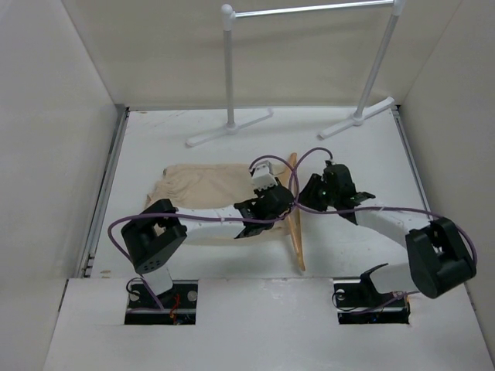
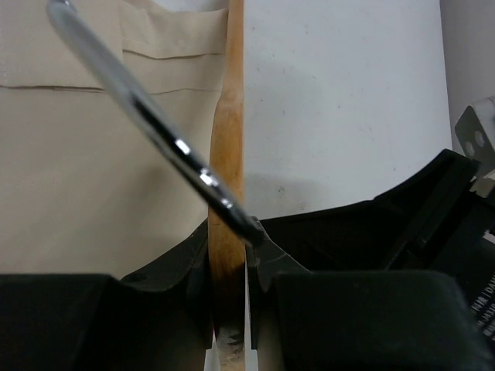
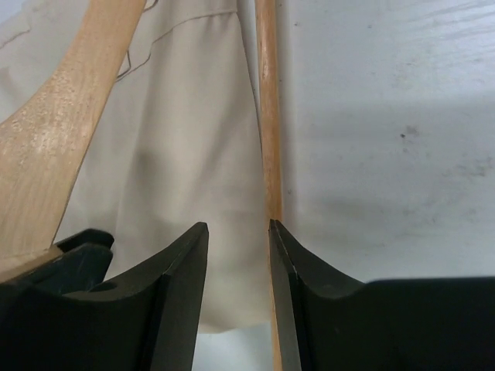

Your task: Place the trousers on the hanger

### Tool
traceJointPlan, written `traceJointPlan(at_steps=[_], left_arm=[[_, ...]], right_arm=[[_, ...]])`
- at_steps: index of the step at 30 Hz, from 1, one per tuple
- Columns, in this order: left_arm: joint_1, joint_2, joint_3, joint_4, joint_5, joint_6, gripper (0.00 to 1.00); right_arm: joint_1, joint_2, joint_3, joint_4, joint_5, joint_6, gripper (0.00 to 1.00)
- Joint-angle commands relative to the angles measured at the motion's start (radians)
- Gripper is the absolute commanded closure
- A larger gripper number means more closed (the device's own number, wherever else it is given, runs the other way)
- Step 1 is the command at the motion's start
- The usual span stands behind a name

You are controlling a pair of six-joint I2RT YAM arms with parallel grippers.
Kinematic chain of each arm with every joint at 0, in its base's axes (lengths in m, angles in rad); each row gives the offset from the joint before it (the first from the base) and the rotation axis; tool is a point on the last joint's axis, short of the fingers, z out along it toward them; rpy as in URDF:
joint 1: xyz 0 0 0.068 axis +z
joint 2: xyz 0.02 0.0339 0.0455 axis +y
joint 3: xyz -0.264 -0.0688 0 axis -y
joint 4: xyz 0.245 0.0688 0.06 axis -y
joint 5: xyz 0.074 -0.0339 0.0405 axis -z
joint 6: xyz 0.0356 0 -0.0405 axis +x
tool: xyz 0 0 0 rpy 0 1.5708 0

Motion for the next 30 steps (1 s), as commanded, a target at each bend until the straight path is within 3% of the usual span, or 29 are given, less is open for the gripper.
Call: traceJointPlan(at_steps=[1, 8, 16, 17, 19, 21, 30], left_arm=[[0.01, -0.01, -0.028, 0.123, -0.018, -0.064, 1.0], [0.032, 0.036, -0.038, 0.146, 0.031, -0.098, 1.0], [0.048, 0.016, -0.057, 0.128, 0.03, -0.098, 0.99], [0.053, 0.013, -0.062, 0.128, 0.031, -0.098, 0.99], [0.061, 0.007, -0.071, 0.126, 0.034, -0.096, 0.99], [0.065, -0.001, -0.079, 0.114, 0.041, -0.093, 0.99], [0.125, -0.146, -0.189, 0.028, 0.051, -0.03, 0.99]], right_arm=[[0.019, 0.07, 0.052, 0.166, -0.013, 0.0, 0.56], [0.039, 0.213, 0.1, 0.206, -0.002, 0.007, 0.56], [0.068, 0.299, 0.097, 0.189, 0.041, 0.016, 0.41], [0.071, 0.306, 0.089, 0.197, 0.029, 0.024, 0.44], [0.074, 0.3, 0.072, 0.213, 0.012, 0.046, 0.71], [0.073, 0.258, 0.051, 0.23, 0.004, 0.072, 0.85], [-0.048, -0.031, 0.034, 0.149, -0.04, 0.079, 0.9]])
